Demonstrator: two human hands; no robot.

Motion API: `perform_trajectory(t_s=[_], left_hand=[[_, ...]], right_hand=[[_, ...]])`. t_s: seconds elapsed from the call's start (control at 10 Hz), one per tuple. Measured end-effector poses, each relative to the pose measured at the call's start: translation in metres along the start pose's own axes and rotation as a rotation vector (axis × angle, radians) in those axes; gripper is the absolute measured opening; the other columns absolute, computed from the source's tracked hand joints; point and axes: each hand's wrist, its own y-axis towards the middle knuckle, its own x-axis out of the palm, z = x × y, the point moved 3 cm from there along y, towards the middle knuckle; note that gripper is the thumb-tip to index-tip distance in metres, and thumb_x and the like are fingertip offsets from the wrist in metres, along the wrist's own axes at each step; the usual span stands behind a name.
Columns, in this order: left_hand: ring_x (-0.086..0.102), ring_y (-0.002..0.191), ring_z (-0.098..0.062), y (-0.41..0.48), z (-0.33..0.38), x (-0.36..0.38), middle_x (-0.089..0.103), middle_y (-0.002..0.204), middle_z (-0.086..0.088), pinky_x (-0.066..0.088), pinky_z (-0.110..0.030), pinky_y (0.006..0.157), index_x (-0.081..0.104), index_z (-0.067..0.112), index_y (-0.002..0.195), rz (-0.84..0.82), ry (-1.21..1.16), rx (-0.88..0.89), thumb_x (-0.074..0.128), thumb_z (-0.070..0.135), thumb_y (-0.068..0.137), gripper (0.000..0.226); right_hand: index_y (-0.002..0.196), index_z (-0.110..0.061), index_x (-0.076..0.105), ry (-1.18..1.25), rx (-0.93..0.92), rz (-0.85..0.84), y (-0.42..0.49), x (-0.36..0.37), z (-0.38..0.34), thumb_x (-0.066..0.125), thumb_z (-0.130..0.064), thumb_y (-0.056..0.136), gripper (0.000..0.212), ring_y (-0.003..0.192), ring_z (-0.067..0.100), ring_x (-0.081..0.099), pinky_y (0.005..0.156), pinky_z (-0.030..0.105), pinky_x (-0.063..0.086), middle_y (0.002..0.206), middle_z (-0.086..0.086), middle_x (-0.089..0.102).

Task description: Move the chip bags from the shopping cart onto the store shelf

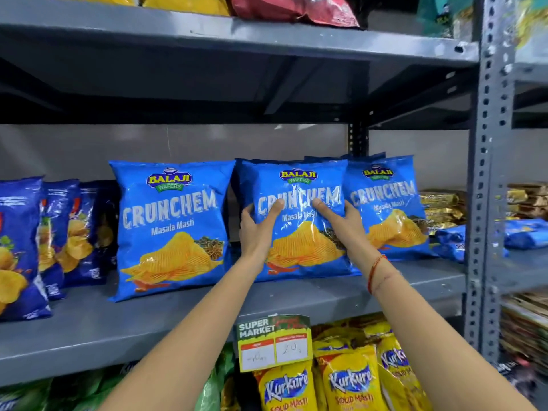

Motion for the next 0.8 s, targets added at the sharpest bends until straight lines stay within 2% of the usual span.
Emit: perform_trajectory(t_s=[0.1,0.2,0.3,0.5,0.6,0.7,0.8], left_hand=[[0.058,0.108,-0.016,-0.004,-0.002,0.001,0.061,0.122,0.001,0.048,-0.039,0.095,0.047,0.021,0.122,0.070,-0.029,0.085,0.071,0.049,0.072,0.062],[0.059,0.109,-0.017,-0.006,-0.001,-0.001,0.061,0.120,0.002,0.049,-0.041,0.094,0.046,0.022,0.123,0.100,0.001,0.153,0.070,0.054,0.071,0.066],[0.057,0.112,-0.019,-0.005,-0.005,-0.003,0.059,0.124,0.000,0.049,-0.046,0.095,0.043,0.022,0.127,0.097,0.057,0.160,0.065,0.070,0.062,0.084],[0.039,0.129,-0.023,-0.024,0.002,-0.001,0.037,0.142,-0.007,0.038,-0.039,0.102,0.028,0.015,0.139,0.160,0.230,0.253,0.061,0.048,0.082,0.074],[0.032,0.133,-0.024,-0.036,0.004,-0.003,0.031,0.144,-0.008,0.033,-0.041,0.107,0.022,0.015,0.142,0.180,0.341,0.369,0.059,0.042,0.086,0.072],[0.027,0.137,-0.024,-0.050,0.018,-0.013,0.029,0.148,-0.009,0.029,-0.043,0.112,0.021,0.013,0.143,0.165,0.451,0.531,0.056,0.039,0.088,0.070],[0.016,0.143,-0.022,-0.051,0.034,-0.027,0.024,0.154,-0.010,0.016,-0.035,0.114,0.019,0.009,0.145,0.134,0.605,0.704,0.050,0.039,0.089,0.071]], right_hand=[[0.107,-0.022,0.063,0.049,-0.073,-0.035,0.008,0.003,0.001,0.075,-0.043,0.076,0.039,0.103,0.017,0.067,0.097,0.042,0.052,0.112,0.000,0.070],[0.110,-0.017,0.061,0.086,-0.108,-0.045,0.011,0.008,0.004,0.074,-0.037,0.078,0.039,0.102,0.017,0.068,0.094,0.040,0.054,0.112,0.002,0.070],[0.114,-0.011,0.061,0.086,-0.119,-0.021,0.011,0.011,0.009,0.075,-0.036,0.077,0.047,0.101,0.015,0.068,0.091,0.037,0.056,0.112,0.003,0.071],[0.119,-0.016,0.055,0.050,-0.123,0.066,-0.001,0.004,0.004,0.072,-0.043,0.078,0.052,0.098,0.007,0.062,0.083,0.022,0.050,0.105,-0.008,0.065],[0.127,-0.015,0.049,0.049,-0.166,0.182,-0.012,-0.010,-0.006,0.069,-0.046,0.080,0.059,0.097,0.012,0.057,0.073,0.015,0.042,0.101,-0.003,0.060],[0.115,-0.020,0.054,0.109,-0.226,0.260,-0.029,-0.025,-0.034,0.070,-0.049,0.078,0.050,0.092,0.014,0.058,0.079,0.025,0.047,0.092,-0.006,0.062],[0.097,-0.025,0.060,0.257,-0.374,0.315,-0.051,-0.044,-0.077,0.071,-0.048,0.073,0.035,0.079,0.010,0.061,0.076,0.031,0.051,0.089,-0.002,0.063]])
